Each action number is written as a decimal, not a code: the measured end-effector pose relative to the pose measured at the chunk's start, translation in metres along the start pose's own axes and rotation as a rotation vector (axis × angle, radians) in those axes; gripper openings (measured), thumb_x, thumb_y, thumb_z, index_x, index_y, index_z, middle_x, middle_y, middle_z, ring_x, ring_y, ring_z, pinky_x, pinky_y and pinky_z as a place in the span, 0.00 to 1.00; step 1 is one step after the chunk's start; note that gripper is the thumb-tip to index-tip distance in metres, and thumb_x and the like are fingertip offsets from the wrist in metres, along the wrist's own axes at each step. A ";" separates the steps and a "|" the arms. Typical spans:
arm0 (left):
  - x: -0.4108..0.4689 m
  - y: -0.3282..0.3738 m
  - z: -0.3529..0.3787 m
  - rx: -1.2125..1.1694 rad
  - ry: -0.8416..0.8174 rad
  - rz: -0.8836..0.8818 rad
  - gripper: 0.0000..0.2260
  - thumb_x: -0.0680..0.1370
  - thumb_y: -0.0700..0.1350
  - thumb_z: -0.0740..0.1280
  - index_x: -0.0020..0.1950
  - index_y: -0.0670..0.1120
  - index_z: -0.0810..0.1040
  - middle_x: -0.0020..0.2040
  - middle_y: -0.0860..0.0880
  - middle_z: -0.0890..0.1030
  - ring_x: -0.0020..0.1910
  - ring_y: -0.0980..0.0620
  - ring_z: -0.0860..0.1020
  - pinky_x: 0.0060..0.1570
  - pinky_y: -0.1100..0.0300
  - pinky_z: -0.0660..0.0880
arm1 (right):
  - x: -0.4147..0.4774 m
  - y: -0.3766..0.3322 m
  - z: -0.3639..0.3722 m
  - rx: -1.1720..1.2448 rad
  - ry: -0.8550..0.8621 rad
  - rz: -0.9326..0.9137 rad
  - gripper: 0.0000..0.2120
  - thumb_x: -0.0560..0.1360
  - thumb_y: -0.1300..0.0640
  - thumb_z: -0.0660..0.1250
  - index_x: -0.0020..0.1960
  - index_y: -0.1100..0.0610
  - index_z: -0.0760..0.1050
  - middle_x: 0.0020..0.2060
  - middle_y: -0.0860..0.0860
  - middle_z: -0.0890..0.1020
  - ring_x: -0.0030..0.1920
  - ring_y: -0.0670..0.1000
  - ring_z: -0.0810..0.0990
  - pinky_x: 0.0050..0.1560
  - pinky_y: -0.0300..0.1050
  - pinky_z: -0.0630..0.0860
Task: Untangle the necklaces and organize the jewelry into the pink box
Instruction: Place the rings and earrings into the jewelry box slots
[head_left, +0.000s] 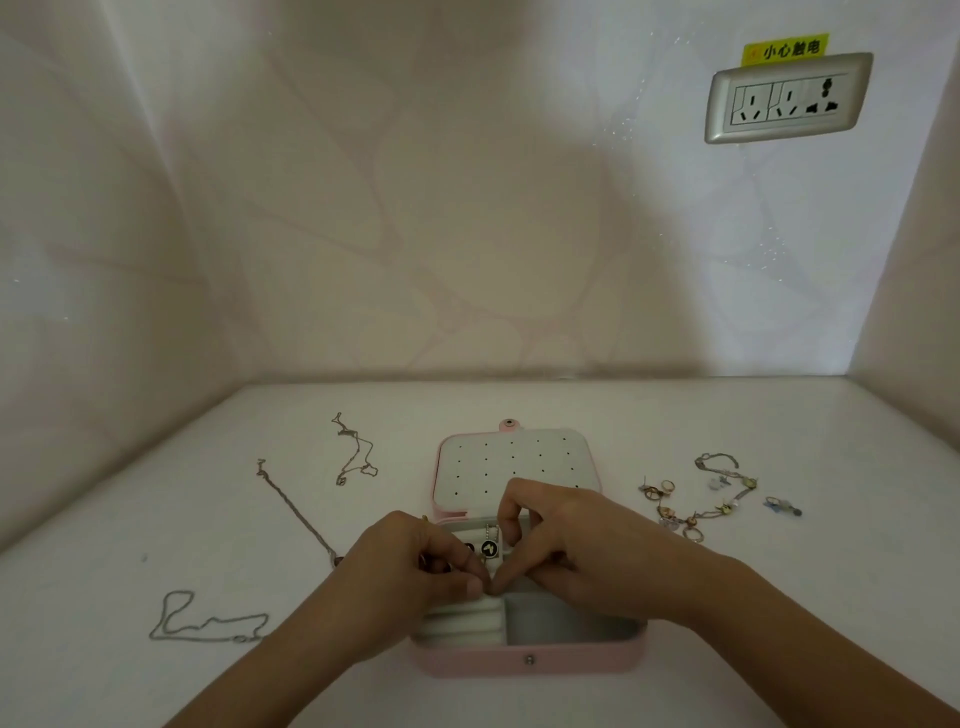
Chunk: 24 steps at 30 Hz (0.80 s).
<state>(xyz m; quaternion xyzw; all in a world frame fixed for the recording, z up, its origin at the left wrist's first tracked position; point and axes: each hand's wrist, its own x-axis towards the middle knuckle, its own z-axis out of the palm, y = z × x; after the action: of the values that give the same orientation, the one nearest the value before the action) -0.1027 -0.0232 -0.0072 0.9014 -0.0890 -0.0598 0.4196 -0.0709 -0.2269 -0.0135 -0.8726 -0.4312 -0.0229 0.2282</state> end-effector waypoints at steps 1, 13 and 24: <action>-0.001 0.000 0.000 0.003 0.006 0.005 0.06 0.71 0.43 0.74 0.36 0.53 0.85 0.25 0.55 0.69 0.26 0.57 0.64 0.30 0.67 0.61 | 0.000 0.000 0.000 0.003 -0.002 0.004 0.13 0.76 0.59 0.64 0.51 0.44 0.83 0.50 0.40 0.71 0.39 0.36 0.70 0.46 0.40 0.71; -0.001 0.004 0.002 -0.031 0.013 -0.075 0.03 0.72 0.41 0.73 0.41 0.48 0.86 0.19 0.57 0.73 0.21 0.62 0.67 0.28 0.72 0.63 | 0.000 -0.001 -0.002 0.010 -0.007 0.001 0.13 0.76 0.59 0.64 0.51 0.45 0.83 0.50 0.42 0.72 0.41 0.38 0.69 0.47 0.40 0.71; -0.002 -0.001 0.007 0.044 0.061 -0.005 0.07 0.72 0.43 0.74 0.35 0.53 0.84 0.19 0.56 0.68 0.22 0.58 0.62 0.27 0.66 0.59 | 0.001 0.001 0.000 -0.012 -0.012 -0.008 0.14 0.76 0.58 0.62 0.52 0.45 0.83 0.48 0.41 0.72 0.43 0.39 0.70 0.47 0.42 0.72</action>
<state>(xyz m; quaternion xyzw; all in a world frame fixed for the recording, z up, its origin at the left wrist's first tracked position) -0.1055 -0.0279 -0.0123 0.9120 -0.0751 -0.0316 0.4020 -0.0696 -0.2264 -0.0138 -0.8723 -0.4361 -0.0212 0.2202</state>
